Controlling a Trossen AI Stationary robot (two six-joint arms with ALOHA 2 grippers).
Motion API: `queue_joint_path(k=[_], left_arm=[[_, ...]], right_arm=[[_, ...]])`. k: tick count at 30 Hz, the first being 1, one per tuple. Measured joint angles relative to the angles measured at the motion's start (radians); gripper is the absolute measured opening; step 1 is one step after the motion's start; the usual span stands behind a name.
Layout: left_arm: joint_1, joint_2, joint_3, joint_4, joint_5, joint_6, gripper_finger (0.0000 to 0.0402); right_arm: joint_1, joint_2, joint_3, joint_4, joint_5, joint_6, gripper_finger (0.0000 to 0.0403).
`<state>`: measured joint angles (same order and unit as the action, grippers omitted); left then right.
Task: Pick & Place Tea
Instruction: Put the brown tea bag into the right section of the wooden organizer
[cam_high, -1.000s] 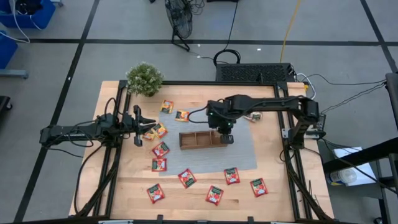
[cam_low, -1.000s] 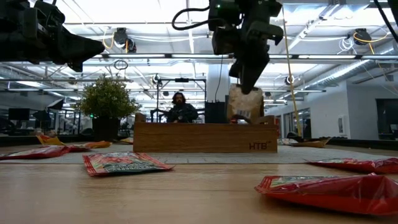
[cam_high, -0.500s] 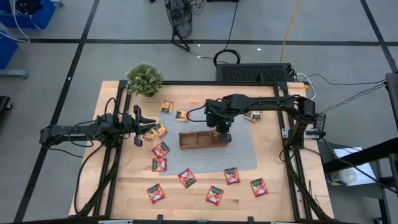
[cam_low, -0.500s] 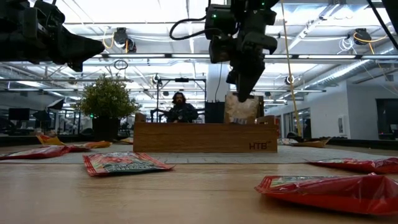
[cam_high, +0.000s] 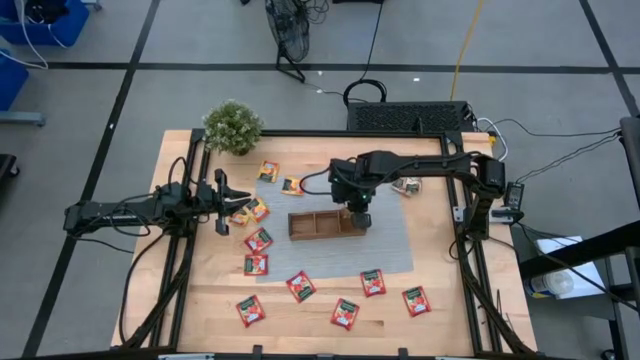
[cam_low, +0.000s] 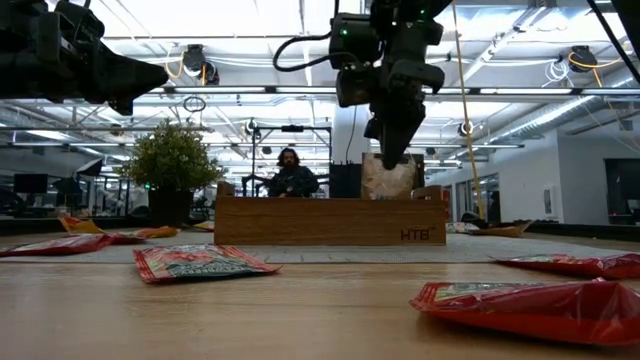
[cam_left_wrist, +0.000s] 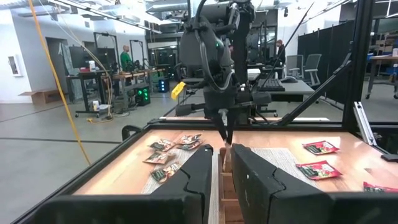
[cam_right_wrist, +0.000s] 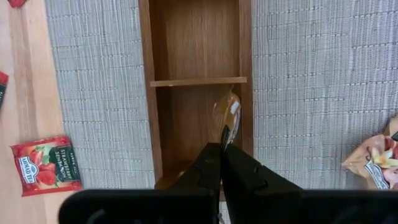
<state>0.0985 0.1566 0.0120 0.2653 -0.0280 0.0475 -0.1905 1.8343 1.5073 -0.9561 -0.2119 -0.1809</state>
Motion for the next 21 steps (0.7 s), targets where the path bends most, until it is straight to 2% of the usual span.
queue_joint_path(k=[8, 16, 21], left_arm=[[0.000, 0.000, 0.000, 0.000, 0.000, 0.000, 0.0067], [0.000, 0.000, 0.000, 0.000, 0.000, 0.000, 0.0067], [0.000, 0.000, 0.000, 0.000, 0.000, 0.000, 0.0067]], right_arm=[[0.000, 0.000, -0.064, 0.025, 0.007, 0.001, 0.0000], [0.000, -0.002, -0.093, 0.110, 0.137, 0.011, 0.0000], [0.000, -0.002, -0.093, 0.122, 0.136, 0.011, 0.0001]])
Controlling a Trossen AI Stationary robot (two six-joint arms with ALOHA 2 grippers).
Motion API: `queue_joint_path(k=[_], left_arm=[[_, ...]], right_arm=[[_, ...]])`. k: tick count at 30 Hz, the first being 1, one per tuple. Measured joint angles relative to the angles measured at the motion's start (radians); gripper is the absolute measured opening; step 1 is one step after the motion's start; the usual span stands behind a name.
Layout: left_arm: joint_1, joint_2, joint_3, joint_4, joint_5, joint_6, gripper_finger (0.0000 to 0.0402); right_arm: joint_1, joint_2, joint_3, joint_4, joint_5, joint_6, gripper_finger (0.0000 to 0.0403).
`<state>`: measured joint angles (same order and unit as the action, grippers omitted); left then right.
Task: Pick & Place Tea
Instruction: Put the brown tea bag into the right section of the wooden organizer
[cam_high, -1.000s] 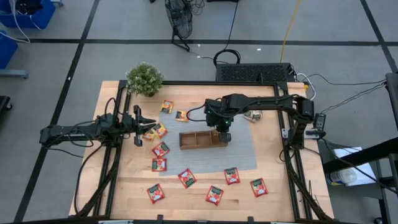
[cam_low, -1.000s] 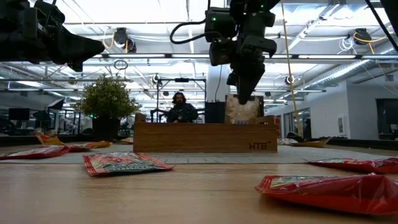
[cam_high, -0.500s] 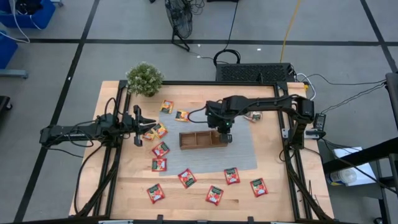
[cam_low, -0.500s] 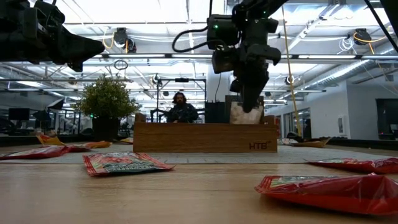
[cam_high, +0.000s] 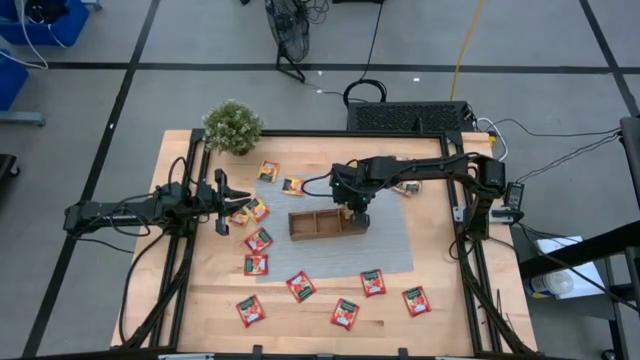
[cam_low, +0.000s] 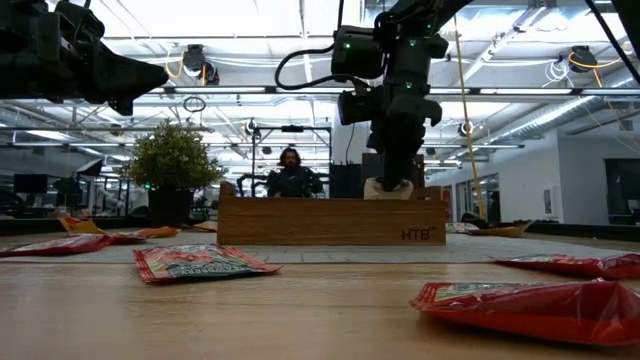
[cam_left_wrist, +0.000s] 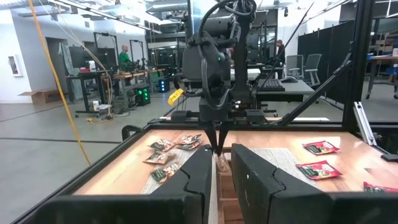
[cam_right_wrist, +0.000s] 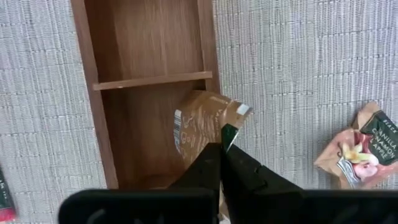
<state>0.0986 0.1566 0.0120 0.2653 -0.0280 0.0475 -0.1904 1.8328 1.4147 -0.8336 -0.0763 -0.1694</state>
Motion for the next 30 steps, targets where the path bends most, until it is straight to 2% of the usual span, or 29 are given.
queue_joint_path(k=[7, 13, 23, 30], left_arm=[[0.000, 0.000, 0.000, 0.000, 0.000, 0.000, 0.0067], [0.000, 0.000, 0.000, 0.000, 0.000, 0.000, 0.0067], [0.000, 0.000, 0.000, 0.000, 0.000, 0.000, 0.0067], [0.000, 0.000, 0.000, -0.001, 0.000, 0.000, 0.0067]], right_arm=[[0.002, 0.000, 0.000, 0.025, -0.002, 0.025, 0.0021], [0.002, -0.001, 0.000, 0.049, 0.004, 0.042, 0.0059], [0.009, -0.043, 0.000, 0.085, 0.169, 0.027, 0.0130], [0.075, -0.092, 0.001, 0.129, 0.177, 0.025, 0.0132]])
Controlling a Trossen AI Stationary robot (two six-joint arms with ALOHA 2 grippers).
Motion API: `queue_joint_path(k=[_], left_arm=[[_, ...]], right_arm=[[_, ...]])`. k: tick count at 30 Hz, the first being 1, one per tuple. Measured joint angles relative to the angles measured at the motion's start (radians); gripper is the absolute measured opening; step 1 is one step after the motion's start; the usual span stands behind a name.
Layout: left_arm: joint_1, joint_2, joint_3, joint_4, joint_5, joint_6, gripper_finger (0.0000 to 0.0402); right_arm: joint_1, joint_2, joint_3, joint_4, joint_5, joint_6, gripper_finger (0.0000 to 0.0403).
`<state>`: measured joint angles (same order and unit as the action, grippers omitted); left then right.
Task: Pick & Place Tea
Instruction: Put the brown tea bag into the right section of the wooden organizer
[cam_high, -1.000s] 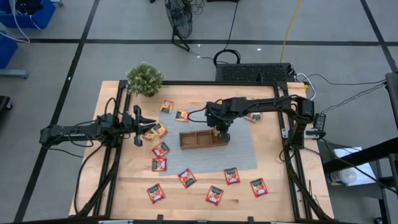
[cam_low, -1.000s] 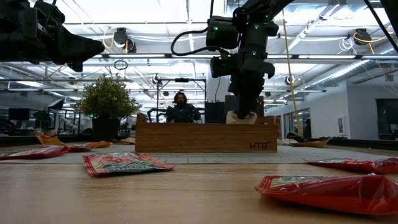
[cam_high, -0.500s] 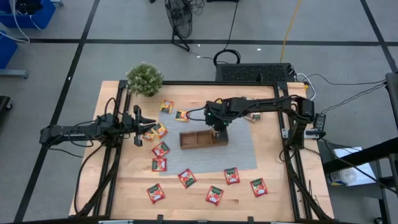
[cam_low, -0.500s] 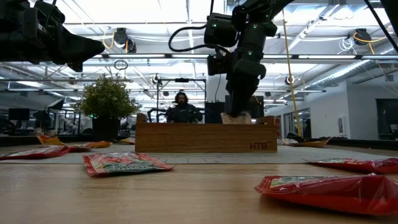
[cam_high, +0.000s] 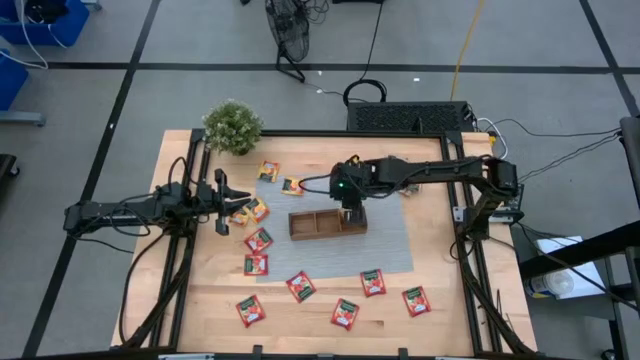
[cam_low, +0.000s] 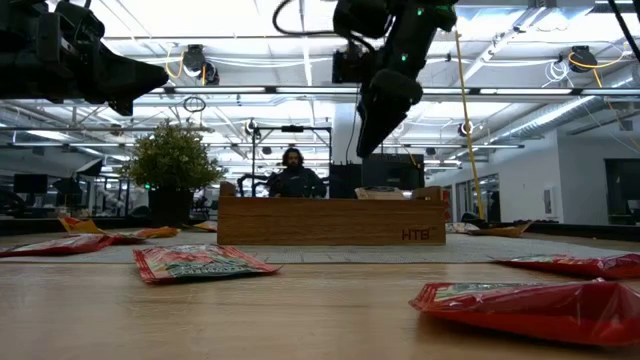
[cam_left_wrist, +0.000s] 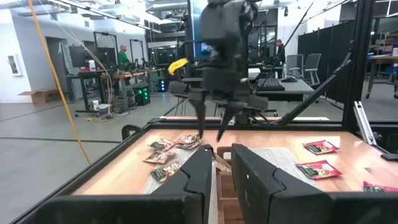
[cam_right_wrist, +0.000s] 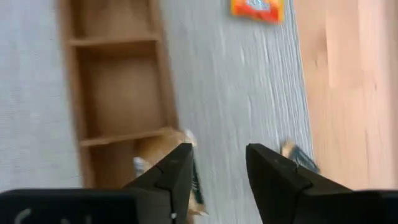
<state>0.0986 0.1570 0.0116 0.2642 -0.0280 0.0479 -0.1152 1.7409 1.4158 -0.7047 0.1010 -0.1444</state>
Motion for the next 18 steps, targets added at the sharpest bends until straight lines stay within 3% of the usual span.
queue_joint_path(k=[3, 7, 18], left_arm=[[0.000, 0.000, 0.000, 0.000, 0.000, 0.000, 0.0067], [0.000, 0.000, 0.000, 0.001, 0.000, 0.000, 0.0067], [0.000, 0.000, 0.000, -0.001, 0.000, 0.000, 0.0067]], right_arm=[[0.038, 0.002, -0.003, -0.006, -0.005, -0.042, 0.0101], [0.064, 0.017, -0.055, 0.005, -0.076, -0.093, 0.0016], [0.057, 0.016, -0.211, 0.102, -0.080, -0.071, 0.0000]])
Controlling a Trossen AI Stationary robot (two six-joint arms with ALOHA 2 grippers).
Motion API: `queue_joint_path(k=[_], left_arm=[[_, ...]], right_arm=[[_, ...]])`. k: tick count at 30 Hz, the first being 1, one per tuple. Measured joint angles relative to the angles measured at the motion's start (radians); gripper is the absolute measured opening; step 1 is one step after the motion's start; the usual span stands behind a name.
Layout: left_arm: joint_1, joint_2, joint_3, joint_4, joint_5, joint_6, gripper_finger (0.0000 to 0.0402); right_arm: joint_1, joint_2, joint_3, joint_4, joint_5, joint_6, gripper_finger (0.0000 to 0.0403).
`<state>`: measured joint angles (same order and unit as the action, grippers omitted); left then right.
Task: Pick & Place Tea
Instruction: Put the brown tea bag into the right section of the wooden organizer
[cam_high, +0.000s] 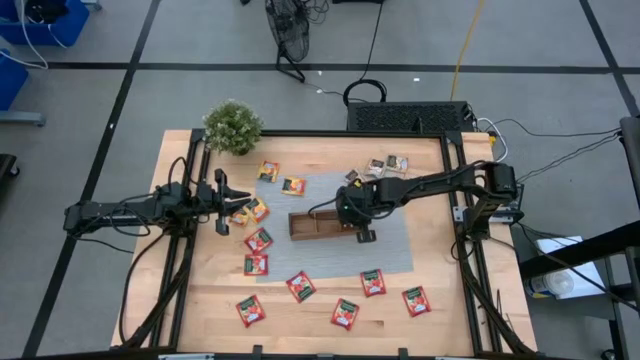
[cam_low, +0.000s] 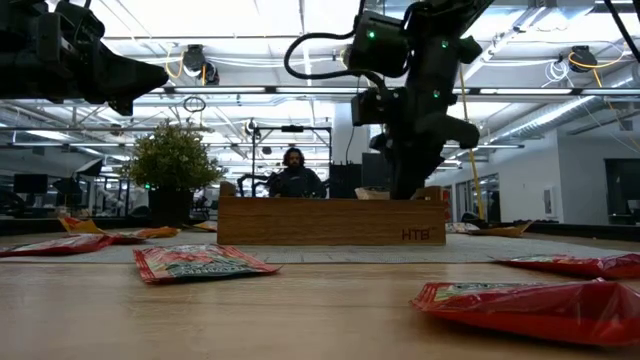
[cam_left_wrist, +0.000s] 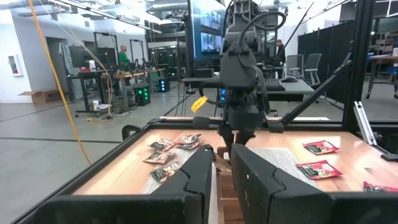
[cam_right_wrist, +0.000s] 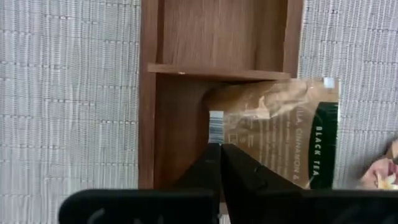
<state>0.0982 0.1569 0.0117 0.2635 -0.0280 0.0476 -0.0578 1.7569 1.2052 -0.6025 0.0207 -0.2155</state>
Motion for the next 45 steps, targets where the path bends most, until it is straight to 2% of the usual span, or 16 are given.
queue_joint_path(k=[5, 22, 28, 33, 38, 45], left_arm=[[0.000, 0.000, 0.000, 0.001, 0.000, 0.000, 0.0067], [0.000, 0.000, 0.000, 0.001, 0.000, 0.000, 0.0067], [0.000, 0.000, 0.000, 0.001, 0.000, 0.000, 0.0067], [0.000, 0.000, 0.000, 0.001, 0.000, 0.000, 0.0067], [0.000, 0.000, 0.000, 0.002, 0.000, 0.000, 0.0067], [0.000, 0.000, 0.000, 0.001, 0.000, 0.000, 0.0067]], right_arm=[[0.004, 0.000, -0.001, 0.021, -0.052, 0.020, 0.0000], [0.007, 0.090, -0.002, 0.061, -0.071, 0.036, 0.0000], [0.017, 0.090, -0.002, 0.074, 0.046, 0.070, 0.0000], [0.034, 0.090, -0.002, 0.081, 0.064, 0.073, 0.0000], [0.065, 0.090, -0.002, 0.089, 0.161, 0.083, 0.0000], [0.091, 0.081, -0.002, 0.098, 0.162, 0.100, 0.0000]])
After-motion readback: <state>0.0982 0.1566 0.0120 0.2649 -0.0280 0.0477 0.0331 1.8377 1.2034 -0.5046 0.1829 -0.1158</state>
